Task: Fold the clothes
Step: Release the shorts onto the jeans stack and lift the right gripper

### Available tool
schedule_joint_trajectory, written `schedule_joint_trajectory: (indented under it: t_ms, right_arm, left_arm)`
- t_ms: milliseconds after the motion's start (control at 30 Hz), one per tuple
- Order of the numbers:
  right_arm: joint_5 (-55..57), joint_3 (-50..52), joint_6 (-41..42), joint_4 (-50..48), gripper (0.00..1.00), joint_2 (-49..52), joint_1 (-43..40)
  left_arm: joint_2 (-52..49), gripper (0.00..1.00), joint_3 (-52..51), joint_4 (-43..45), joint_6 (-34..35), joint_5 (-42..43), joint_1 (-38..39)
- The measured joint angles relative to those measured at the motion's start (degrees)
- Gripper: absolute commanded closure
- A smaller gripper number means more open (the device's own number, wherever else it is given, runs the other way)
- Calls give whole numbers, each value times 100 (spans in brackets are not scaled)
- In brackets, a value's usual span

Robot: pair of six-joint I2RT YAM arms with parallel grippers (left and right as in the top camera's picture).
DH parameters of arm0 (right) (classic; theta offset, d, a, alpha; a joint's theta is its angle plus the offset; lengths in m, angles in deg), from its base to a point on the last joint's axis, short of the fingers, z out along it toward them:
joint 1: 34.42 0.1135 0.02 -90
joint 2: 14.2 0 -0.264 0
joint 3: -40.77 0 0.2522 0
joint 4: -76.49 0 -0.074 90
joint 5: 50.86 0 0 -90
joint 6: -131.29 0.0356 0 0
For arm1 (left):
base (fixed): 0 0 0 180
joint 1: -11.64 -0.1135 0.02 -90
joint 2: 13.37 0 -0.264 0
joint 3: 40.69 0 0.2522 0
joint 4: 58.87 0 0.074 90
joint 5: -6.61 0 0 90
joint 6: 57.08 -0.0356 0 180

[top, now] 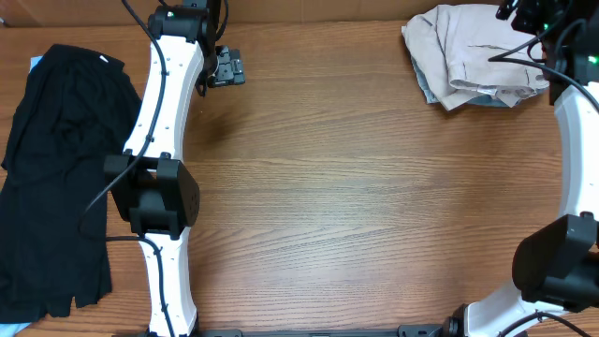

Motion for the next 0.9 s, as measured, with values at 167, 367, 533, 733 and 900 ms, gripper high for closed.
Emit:
schedule_joint_trajectory:
  t_ms: [167, 367, 533, 733, 900]
  right_arm:
    - [190, -2, -105, -649, 0, 387, 31]
    - [254, -2, -153, -1263, 0, 1399, 31]
    - [271, -2, -195, -1753, 0, 2238, 31]
    - [291, -2, -258, -1886, 0, 3189, 52]
    - [302, -90, -273, -1904, 0, 3338, 79]
  left_arm:
    - [0, 0, 0, 9, 0, 2, 0]
    - [0, 0, 0, 39, 0, 66, 0]
    - [0, 0, 0, 52, 0, 136, 0]
    - [0, 0, 0, 70, 0, 173, 0]
    - [0, 0, 0, 70, 0, 184, 0]
